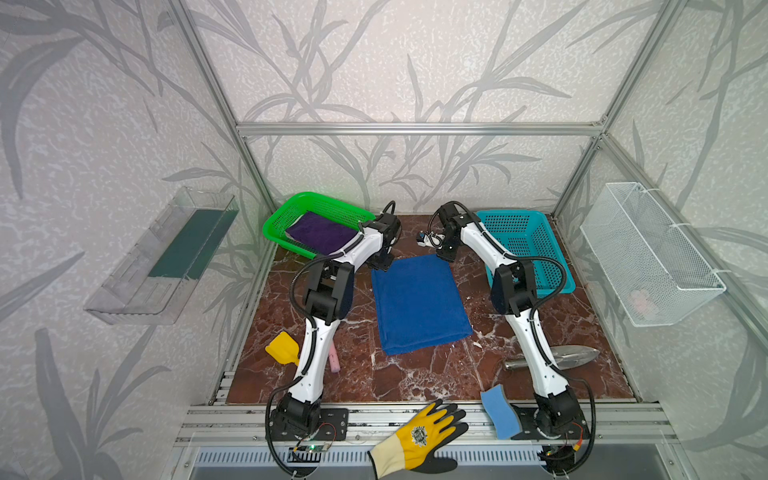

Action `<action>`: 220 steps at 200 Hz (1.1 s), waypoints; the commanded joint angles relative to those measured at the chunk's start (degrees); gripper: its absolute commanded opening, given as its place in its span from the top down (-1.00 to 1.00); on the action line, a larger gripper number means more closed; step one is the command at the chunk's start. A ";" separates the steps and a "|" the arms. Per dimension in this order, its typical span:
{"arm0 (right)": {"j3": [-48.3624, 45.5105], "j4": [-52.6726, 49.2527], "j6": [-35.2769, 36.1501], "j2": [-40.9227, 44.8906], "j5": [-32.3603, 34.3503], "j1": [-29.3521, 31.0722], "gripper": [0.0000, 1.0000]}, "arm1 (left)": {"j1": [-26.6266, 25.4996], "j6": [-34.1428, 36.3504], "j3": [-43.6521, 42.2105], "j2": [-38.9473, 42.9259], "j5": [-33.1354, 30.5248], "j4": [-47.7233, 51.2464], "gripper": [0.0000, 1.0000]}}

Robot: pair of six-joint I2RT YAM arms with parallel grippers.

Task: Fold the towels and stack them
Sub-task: 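Close both grippers on the far corners of the blue towel, then lift the far edge and fold it toward the robot with both grippers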

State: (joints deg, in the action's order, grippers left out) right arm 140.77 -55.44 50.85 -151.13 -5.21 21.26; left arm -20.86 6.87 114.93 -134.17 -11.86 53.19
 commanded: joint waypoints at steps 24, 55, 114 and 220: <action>-8.50 7.41 -3.01 10.08 -3.74 -0.39 1.00 | 0.35 0.78 -6.04 13.41 -3.84 -8.24 1.00; -13.85 12.09 -4.82 13.96 -3.94 -0.34 1.00 | 0.41 1.29 -9.27 16.56 -6.45 -10.46 1.00; -29.74 25.49 -5.51 23.38 -5.67 -0.38 1.00 | 0.39 1.07 -14.77 17.82 -9.20 -12.81 1.00; -50.56 38.83 -4.94 34.33 -10.71 0.32 1.00 | 0.43 0.94 -29.64 25.74 -9.73 -25.36 1.00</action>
State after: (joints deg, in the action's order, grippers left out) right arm 92.97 -19.05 46.30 -120.90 -14.52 21.32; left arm -20.82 7.94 88.64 -113.54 -21.12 31.92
